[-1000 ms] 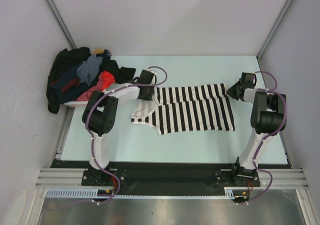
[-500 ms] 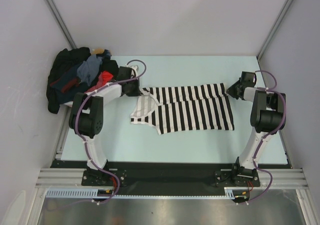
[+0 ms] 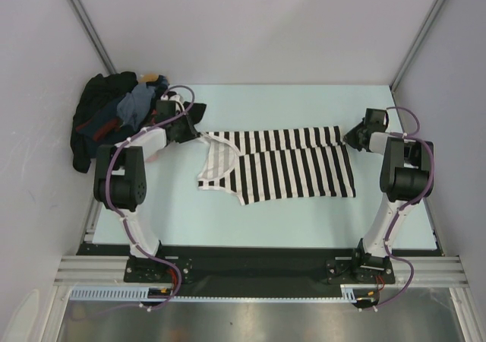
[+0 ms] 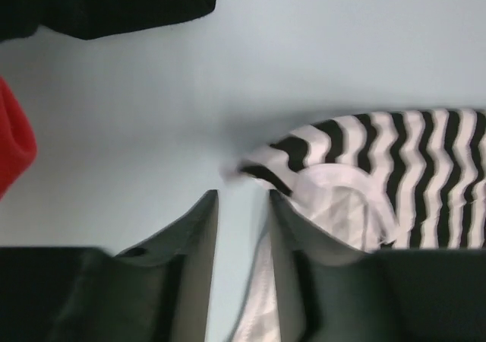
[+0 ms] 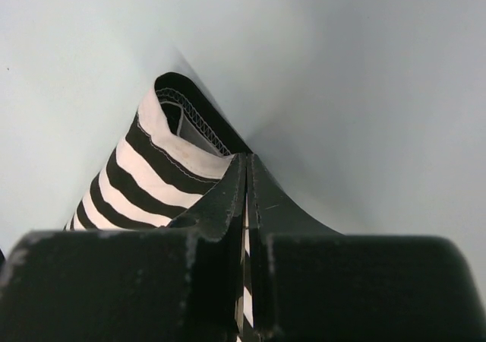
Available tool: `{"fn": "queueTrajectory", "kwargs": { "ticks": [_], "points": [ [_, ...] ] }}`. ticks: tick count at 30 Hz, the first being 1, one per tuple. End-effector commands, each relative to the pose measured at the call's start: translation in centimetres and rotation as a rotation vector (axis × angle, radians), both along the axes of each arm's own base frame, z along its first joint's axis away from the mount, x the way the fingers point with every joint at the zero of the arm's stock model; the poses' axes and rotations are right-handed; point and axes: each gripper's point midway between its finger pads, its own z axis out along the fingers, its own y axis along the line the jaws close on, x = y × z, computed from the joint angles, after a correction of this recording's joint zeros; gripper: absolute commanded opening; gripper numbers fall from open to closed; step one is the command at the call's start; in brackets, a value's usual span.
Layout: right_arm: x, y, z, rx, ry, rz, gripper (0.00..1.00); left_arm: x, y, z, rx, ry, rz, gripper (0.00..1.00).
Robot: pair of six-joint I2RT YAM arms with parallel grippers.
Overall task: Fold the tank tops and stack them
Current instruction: Fold the tank top
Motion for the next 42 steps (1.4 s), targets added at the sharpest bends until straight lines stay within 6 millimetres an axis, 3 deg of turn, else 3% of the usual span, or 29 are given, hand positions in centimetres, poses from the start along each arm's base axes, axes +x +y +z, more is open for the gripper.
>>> {"fn": "queueTrajectory", "kwargs": {
  "ticks": [1,4,7,9,10,11,12,14,15,17,18,19,20,21,23,25,26,28,29,30,35,42],
  "points": [
    [-1.4,0.0,-1.2,-0.017,0.067,-0.009,0.01,3.0,0.2,3.6,-0.006,-0.12,0.032,0.43],
    [-1.4,-0.1,-1.0,-0.022,0.066,-0.007,0.07,3.2,0.5,3.6,0.001,-0.117,0.045,0.52],
    [-1.8,-0.5,-0.7,-0.034,0.069,-0.016,0.24,2.1,0.9,4.5,0.011,-0.147,0.074,0.56],
    [-2.0,-1.0,0.7,-0.043,0.042,-0.03,0.32,1.3,1.0,5.2,0.02,-0.166,0.089,0.59],
    [-2.5,-1.0,0.7,-0.047,0.045,-0.033,0.38,0.4,0.9,5.9,0.023,-0.18,0.086,0.62],
    [-2.6,-1.2,2.3,-0.058,0.016,-0.041,0.42,-0.3,0.5,6.1,0.043,-0.177,0.088,0.62],
    [-3.6,-1.7,2.1,-0.079,0.036,-0.064,0.49,-1.6,0.1,6.7,0.048,-0.19,0.08,0.64],
    [-4.5,-2.0,4.2,-0.095,0.004,-0.086,0.52,-3.4,-1.8,6.9,0.073,-0.2,0.07,0.71],
    [-5.1,-2.3,4.8,-0.096,0.001,-0.105,0.53,-4.2,-2.2,7.2,0.088,-0.22,0.082,0.83],
    [-7.3,-2.2,4.5,-0.094,0.042,-0.132,0.52,-7.3,-3.6,7.4,0.088,-0.246,0.107,0.94],
    [-7.9,-2.3,6.0,-0.103,0.019,-0.145,0.52,-8.3,-4.1,7.7,0.075,-0.268,0.109,1.0],
    [-9.6,-2.3,5.5,-0.107,0.078,-0.165,0.52,-10.3,-4.3,7.4,0.061,-0.267,0.105,1.0],
    [-11.2,-2.3,4.9,-0.108,0.114,-0.188,0.51,-11.1,-5.7,7.8,0.009,-0.284,0.101,1.0],
    [-12.0,-2.0,5.6,-0.107,0.11,-0.185,0.5,-12.0,-6.0,7.5,-0.009,-0.271,0.105,1.0],
    [-15.7,-2.0,3.8,-0.106,0.211,-0.247,0.47,-14.8,-7.6,6.1,-0.031,-0.215,0.075,0.98],
    [-18.1,-1.4,3.5,-0.101,0.25,-0.243,0.45,-16.6,-8.4,5.4,-0.021,-0.194,0.067,0.97],
    [-19.0,-1.5,3.3,-0.11,0.268,-0.255,0.45,-18.0,-10.2,5.1,-0.05,-0.173,0.036,0.96],
    [-21.1,-1.2,2.6,-0.113,0.304,-0.243,0.46,-19.8,-10.8,4.0,-0.062,-0.143,0.036,0.96],
    [-21.5,-0.9,3.5,-0.103,0.27,-0.232,0.47,-20.9,-11.8,3.7,-0.095,-0.126,0.031,0.97],
    [-22.4,-0.6,3.1,-0.104,0.277,-0.221,0.47,-21.4,-12.2,3.6,-0.11,-0.127,0.03,0.97],
    [-23.8,-0.4,4.7,-0.102,0.187,-0.213,0.5,-24.2,-13.4,1.4,-0.139,-0.052,0.074,0.95],
    [-23.4,0.2,2.6,-0.056,0.21,-0.189,0.49,-25.6,-16.6,0.1,-0.174,-0.028,0.045,0.91]
  ]
}}
